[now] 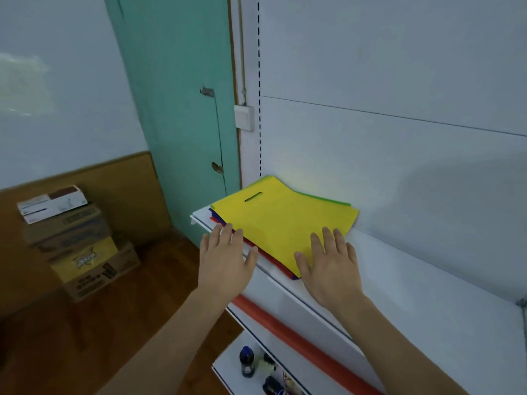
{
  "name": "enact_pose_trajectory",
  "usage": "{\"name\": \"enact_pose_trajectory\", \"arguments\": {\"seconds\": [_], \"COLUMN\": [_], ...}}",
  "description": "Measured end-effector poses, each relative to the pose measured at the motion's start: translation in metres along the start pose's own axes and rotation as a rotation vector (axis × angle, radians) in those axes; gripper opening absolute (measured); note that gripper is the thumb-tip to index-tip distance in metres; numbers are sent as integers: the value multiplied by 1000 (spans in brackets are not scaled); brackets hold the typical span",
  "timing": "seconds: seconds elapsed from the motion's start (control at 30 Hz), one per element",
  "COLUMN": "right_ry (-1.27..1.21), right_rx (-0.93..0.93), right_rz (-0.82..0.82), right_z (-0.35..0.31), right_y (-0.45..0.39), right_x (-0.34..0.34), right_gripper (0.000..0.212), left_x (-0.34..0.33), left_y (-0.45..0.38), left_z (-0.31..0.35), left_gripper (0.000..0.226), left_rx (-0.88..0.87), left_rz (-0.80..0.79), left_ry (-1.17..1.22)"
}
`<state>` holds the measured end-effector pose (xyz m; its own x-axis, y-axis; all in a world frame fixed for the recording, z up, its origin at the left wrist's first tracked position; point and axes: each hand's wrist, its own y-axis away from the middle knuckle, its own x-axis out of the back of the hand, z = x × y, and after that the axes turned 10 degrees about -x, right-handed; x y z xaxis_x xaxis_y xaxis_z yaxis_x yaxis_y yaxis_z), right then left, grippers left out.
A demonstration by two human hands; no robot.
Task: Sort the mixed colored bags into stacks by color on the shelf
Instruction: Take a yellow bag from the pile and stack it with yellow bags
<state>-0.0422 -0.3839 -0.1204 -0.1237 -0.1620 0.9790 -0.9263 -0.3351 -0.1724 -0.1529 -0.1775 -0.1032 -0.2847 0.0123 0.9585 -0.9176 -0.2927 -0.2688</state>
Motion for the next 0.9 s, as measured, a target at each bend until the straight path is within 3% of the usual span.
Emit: {"name": "enact_pose_trajectory", "arguments": {"seconds": [0.43,0.73,0.9], "right_ry": [32,73,73], "right_rx": [-316,-404,-390], "right_rz": [-16,-85,-78], "right_z": [-74,-78,-70], "right_y": [-46,-44,-47], "right_x": [-17,-27,-25], "right_gripper": [75,69,55], "left_x": [-37,-68,-70], "left_y": [-131,-138,-138], "left_z": [-77,-81,-78], "left_gripper": [71,82,80], "left_rx": [-329,-382,-407], "left_rz": [-77,-95,-95], "left_ry": [10,-106,-127]}}
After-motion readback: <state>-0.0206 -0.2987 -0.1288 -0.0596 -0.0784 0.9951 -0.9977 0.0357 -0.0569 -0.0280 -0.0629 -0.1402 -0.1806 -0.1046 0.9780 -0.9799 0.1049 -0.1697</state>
